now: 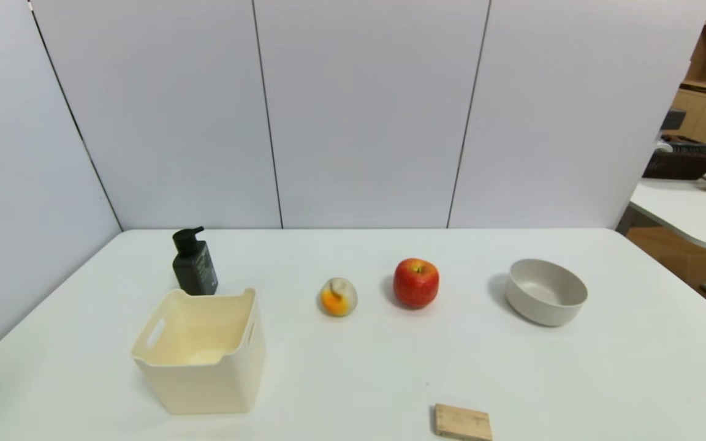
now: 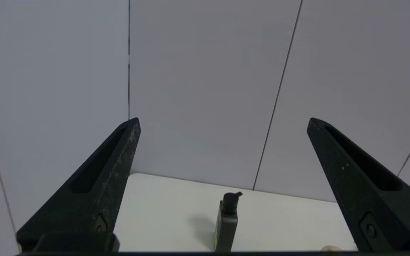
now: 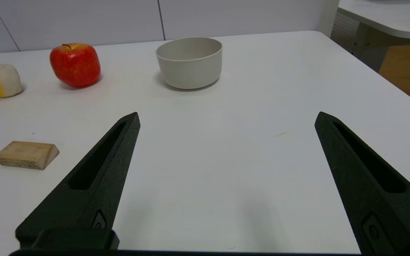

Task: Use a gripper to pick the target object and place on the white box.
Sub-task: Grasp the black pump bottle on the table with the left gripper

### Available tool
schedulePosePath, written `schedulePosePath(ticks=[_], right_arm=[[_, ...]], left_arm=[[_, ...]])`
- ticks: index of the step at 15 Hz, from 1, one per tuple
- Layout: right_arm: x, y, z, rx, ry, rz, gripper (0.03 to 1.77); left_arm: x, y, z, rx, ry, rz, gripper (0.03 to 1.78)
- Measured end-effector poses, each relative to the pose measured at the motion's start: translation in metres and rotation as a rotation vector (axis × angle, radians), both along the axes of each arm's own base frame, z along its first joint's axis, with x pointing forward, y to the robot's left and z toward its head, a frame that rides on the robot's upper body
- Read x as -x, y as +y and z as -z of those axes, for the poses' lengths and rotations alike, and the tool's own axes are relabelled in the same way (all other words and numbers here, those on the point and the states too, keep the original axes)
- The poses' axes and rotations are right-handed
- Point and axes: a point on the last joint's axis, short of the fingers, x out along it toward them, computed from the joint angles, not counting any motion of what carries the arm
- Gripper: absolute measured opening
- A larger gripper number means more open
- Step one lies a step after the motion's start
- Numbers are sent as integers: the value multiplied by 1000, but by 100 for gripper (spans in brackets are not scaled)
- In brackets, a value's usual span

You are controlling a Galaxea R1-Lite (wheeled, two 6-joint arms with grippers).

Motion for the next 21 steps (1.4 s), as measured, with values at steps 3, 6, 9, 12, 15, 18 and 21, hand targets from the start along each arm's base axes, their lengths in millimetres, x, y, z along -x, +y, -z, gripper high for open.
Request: schedulePosePath(ticks=[3,6,9,12,15,18,21], right_arm=[[0,0,0,0,0,0,170],[0,0,0,0,0,0,170],[0,0,0,0,0,0,170],[0,0,0,0,0,-1,170],[0,0,0,0,0,0,170],[0,0,0,0,0,0,170],[0,0,0,0,0,1,170]], left_arm=[[-59,-2,-48,-33,46,4,169],[-131,-6,-75,-63,162,49,169],[-204,-10,-71,-84,377,119,169],[-258,-14,-22,-75,758,185,169],[-283,-16,28,-59,1086,205,169],[-294,-17,52,-49,1227,207,169],[-298,-17,60,-43,1271,208,169]])
